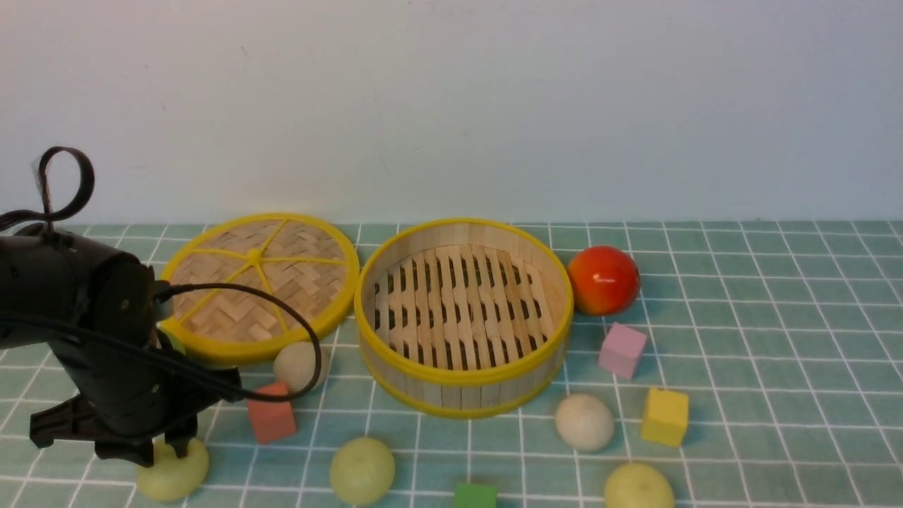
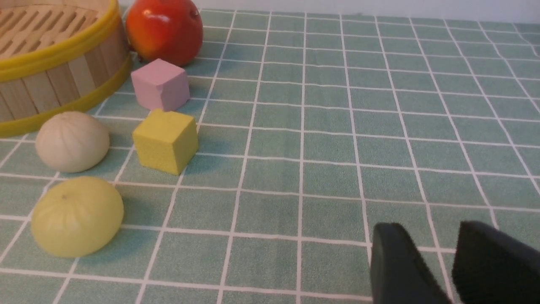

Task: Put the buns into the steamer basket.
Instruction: Use the left arm to grab a steamed stuffed bun, then use the left arm to put the steamed stuffed bun into the steamer

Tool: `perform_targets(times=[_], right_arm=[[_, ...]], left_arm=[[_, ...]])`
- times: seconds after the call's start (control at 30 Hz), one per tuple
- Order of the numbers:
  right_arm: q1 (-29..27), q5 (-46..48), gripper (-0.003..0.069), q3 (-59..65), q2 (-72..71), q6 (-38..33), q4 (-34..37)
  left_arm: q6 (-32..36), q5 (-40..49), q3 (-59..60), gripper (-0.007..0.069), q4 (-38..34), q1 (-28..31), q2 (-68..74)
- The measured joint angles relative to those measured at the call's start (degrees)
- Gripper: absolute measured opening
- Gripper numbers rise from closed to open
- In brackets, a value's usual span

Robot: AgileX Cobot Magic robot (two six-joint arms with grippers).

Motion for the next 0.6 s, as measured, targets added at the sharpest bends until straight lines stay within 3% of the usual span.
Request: perform_targets(times=[0.13, 0.23, 0.43, 0.6], right_arm=[[0.0, 0.0, 0.0239, 0.0, 0.0, 0.0, 0.0], [0.0, 0.0, 0.0239, 0.0, 0.0, 0.0, 0.0], [0.0, 0.0, 0.0239, 0.0, 0.0, 0.0, 0.0], [0.0, 0.0, 0.0239, 0.0, 0.0, 0.0, 0.0]], left_arm=[[0.9, -0.1, -0.1, 0.0147, -0.9, 0.0, 0.0], [1.9, 0.2, -0.3, -0.0001, -2.5, 0.0, 0.0], [6.7, 6.9, -5.7, -0.0013, -7.7, 0.0, -0.9], [12.3, 13.0, -18.3, -0.0013, -15.9, -0.3, -3.3]])
